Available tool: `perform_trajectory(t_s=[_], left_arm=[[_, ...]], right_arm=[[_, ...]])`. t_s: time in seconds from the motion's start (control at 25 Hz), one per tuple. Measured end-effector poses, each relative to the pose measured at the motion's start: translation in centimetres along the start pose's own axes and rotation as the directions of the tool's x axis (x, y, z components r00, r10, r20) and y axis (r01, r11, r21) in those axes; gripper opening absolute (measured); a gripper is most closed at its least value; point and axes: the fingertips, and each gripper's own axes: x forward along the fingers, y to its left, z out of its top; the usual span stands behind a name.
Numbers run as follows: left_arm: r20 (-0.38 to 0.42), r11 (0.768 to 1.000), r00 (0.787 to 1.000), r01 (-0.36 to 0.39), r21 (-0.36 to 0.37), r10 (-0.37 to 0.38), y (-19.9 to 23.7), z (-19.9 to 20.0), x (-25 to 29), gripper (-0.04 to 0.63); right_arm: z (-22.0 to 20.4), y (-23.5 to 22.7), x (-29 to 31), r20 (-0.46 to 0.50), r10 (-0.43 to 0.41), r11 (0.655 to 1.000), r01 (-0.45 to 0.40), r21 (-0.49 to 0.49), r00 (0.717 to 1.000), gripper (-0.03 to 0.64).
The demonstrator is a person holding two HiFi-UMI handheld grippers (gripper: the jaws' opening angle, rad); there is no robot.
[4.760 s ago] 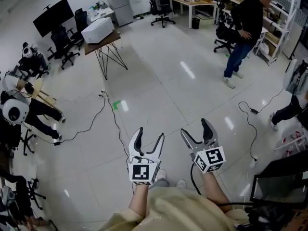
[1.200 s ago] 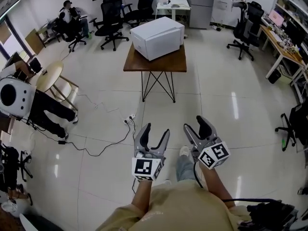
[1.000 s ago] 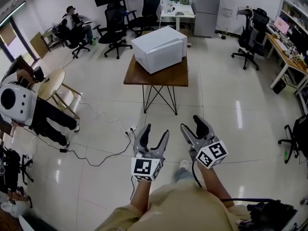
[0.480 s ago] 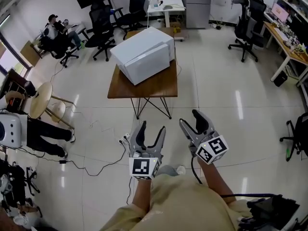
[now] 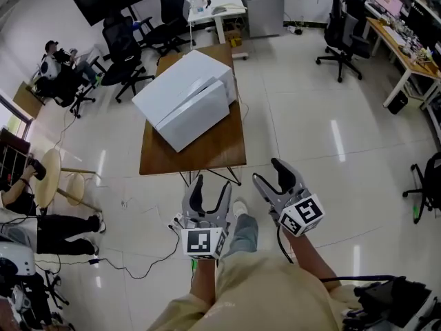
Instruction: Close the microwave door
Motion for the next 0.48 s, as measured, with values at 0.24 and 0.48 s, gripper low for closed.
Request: perform_trajectory(t_s=[0.24, 0.48], left_arm=[[0.024, 1.0, 1.0, 0.002, -0.013, -0.002, 6.3, -1.8, 7.3, 0.291], [0.032, 0.998, 0.998, -0.056, -0.03, 0.057, 11.6, -2.4, 14.4, 0.291]], right_arm=[[-0.5, -4.5, 8.3, -0.02, -0.01, 0.999, 0.009, -0.052, 1.0, 0.27], [-0.5, -9.0, 17.4, -0.051, 0.055, 0.997, -0.058, -0.053, 0.997, 0.27]])
